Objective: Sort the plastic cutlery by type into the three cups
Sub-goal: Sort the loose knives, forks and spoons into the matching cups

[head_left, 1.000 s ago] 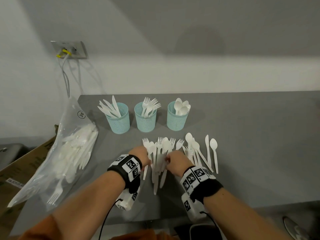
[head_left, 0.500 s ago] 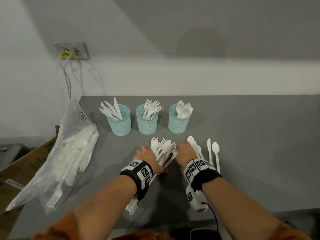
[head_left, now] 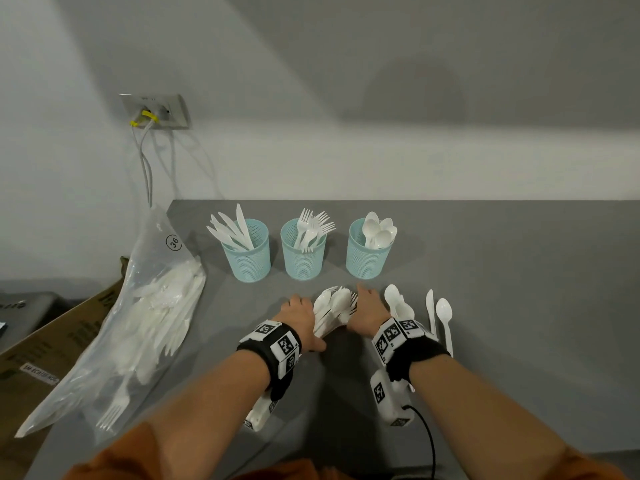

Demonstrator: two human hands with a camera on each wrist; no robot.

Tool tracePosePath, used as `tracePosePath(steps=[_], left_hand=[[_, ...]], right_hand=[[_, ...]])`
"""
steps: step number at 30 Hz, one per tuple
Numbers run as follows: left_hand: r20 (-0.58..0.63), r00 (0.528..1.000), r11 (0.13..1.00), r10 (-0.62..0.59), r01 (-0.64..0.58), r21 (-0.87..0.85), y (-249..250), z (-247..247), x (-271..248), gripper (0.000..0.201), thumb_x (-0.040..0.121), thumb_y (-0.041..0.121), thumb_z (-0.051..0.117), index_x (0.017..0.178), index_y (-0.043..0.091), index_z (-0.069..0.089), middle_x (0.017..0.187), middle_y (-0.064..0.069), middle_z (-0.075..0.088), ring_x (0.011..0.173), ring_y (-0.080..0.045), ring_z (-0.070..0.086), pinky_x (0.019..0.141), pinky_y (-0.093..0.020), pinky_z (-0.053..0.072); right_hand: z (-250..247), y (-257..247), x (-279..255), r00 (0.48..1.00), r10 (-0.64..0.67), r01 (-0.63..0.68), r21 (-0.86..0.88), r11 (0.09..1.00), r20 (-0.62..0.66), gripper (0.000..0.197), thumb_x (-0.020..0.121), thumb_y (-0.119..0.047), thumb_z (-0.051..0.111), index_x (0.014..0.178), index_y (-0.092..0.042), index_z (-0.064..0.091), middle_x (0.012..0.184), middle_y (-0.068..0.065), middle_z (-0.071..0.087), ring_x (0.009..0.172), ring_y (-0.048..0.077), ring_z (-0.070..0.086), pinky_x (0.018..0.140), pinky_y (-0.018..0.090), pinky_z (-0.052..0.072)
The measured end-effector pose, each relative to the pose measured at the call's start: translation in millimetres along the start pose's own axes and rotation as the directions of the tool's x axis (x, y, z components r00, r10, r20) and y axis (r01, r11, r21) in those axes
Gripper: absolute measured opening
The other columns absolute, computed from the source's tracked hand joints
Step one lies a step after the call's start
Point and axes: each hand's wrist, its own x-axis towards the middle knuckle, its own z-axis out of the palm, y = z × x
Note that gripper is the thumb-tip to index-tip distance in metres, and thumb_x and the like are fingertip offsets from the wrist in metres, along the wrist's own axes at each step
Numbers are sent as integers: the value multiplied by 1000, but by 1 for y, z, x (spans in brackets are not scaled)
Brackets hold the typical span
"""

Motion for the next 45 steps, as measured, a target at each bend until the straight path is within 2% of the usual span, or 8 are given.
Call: tracePosePath(steps=[12, 18, 22, 29, 32, 35, 40, 45], left_hand=[[50, 996, 997, 74, -75, 22, -3, -2, 11, 57, 80, 19, 70, 125, 3, 39, 129, -16, 51, 117, -30, 53, 95, -34, 42], [38, 994, 995, 101, -100, -30, -7, -6, 10, 43, 89, 26, 54, 126, 6, 45, 131, -16, 52, 119, -31, 51, 99, -36, 40], [8, 993, 978, 120, -116, -175, -14, -18, 5, 36, 90, 25, 51, 121, 7, 45, 122, -16, 58, 110, -33, 57, 87, -34, 43], [-222, 954, 759, 200, -294, -580, -30, -40, -4, 24, 88, 20, 57, 112, 18, 53, 91, -11, 64, 61, -20, 57, 48, -20, 46], [-331, 932, 604, 149, -350, -716, -28, -48, -10, 13, 90, 33, 57, 80, 26, 51, 61, 2, 54, 49, -16, 48, 53, -21, 43], [-402, 914, 464, 59, -381, -800, -29, -55, -14, 18, 88, 42, 54, 83, 25, 53, 65, 3, 53, 56, -12, 48, 62, -25, 43], [-478, 878, 395, 36, -452, -800, -34, -53, -23, 18, 95, -2, 47, 103, 12, 56, 82, 8, 57, 66, 10, 56, 66, -9, 43], [-266, 960, 463, 91, -277, -842, -51, -25, -19, 19, 89, -6, 55, 81, 11, 59, 70, 2, 60, 59, 7, 56, 67, -16, 46]], right_hand=[[-9, -21, -2, 981, -165, 161, 47, 986, 103, 15, 77, 3, 58, 89, -4, 65, 100, 21, 69, 94, 29, 65, 89, 41, 52], [3, 0, 11, 980, -168, 146, 182, 972, 109, 44, 60, 0, 71, 102, -7, 59, 94, 7, 64, 91, 22, 61, 84, 35, 52], [-20, -11, -14, 971, -239, 232, 263, 937, -2, 27, 68, 4, 71, 74, -17, 56, 87, 13, 66, 80, 16, 57, 76, 36, 49], [-45, -40, -32, 902, -401, 422, 517, 744, -160, 54, 81, -2, 68, 128, -11, 43, 107, -9, 55, 101, 9, 55, 93, 19, 43], [-50, -61, -37, 877, -428, 467, 596, 653, -219, 74, 81, 7, 62, 142, -12, 27, 127, 1, 49, 108, 10, 56, 85, 12, 47], [-49, -78, -41, 881, -420, 434, 728, 531, -218, 79, 83, 15, 53, 146, -17, 18, 135, 7, 45, 95, 1, 61, 76, 13, 51], [-34, -100, -44, 843, -505, 497, 630, 596, -187, 55, 86, 9, 44, 130, -23, 44, 120, 3, 59, 107, 22, 58, 93, 36, 49], [-4, -93, -37, 881, -462, 446, 507, 737, -104, 48, 87, 4, 50, 133, -10, 41, 119, 4, 56, 110, 15, 53, 87, 14, 42]])
